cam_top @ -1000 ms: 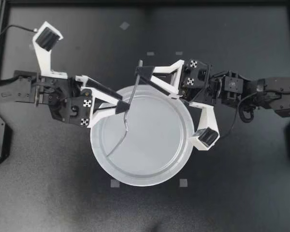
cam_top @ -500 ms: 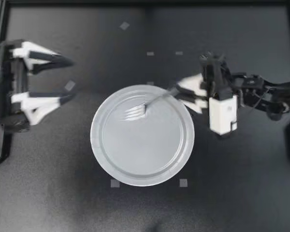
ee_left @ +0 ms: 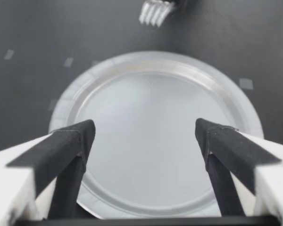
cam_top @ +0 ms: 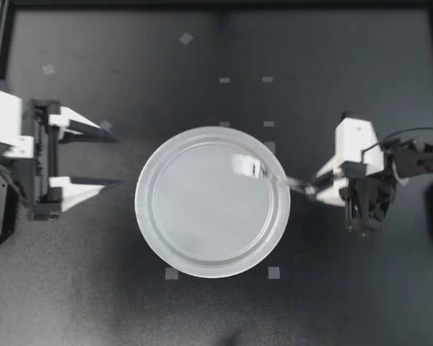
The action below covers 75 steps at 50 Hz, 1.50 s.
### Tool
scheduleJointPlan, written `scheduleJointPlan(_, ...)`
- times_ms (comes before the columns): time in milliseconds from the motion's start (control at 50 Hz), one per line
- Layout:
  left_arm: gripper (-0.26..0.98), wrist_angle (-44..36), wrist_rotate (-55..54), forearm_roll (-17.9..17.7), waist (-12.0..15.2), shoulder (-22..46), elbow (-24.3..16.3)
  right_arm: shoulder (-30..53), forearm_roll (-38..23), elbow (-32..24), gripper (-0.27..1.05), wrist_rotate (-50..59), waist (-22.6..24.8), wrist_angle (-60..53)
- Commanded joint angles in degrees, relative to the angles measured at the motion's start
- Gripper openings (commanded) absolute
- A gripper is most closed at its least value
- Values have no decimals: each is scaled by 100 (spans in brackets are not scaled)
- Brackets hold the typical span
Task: Pick up the fork and place it on the plate.
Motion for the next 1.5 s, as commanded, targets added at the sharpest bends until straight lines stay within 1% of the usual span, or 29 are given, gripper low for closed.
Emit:
scheduleJointPlan(0,80,-18,53,35,9,141,-229,97,18,-9,6,308,-26,202)
scheduleJointPlan(120,80,-26,220,35,9,149,-237,79,-35,237,6,984,-18,352)
scheduleJointPlan(200,80,-53,237,44,9,132,-202,-88,-97,413,6,1538,-18,563)
scheduleJointPlan(320,80,-53,193,35,9,132,-158,-352,-352,554,6,2188,0,817)
scheduleJointPlan(400,80,-70,202,35,9,141,-132,-492,-668,571,6,2522,35,861)
scheduleJointPlan(500,80,-141,202,35,9,149,-70,-492,-1125,492,6,2848,44,940)
scheduleJointPlan(600,80,-193,202,35,9,158,-35,-308,-1468,387,6,3094,44,1063)
scheduleJointPlan(760,80,-193,211,35,0,158,-26,141,-1934,229,6,3234,44,1230)
scheduleJointPlan(940,80,-202,220,35,9,158,0,229,-2593,18,6,3410,44,1222)
scheduleJointPlan(1080,80,-202,220,35,9,167,9,334,-3146,-97,6,3806,35,1318)
scheduleJointPlan(1260,80,-211,220,35,9,176,18,501,-3814,-264,6,4491,44,1916)
scheduleJointPlan(1480,80,-290,229,35,0,220,26,439,-4720,-466,6,5353,44,2329)
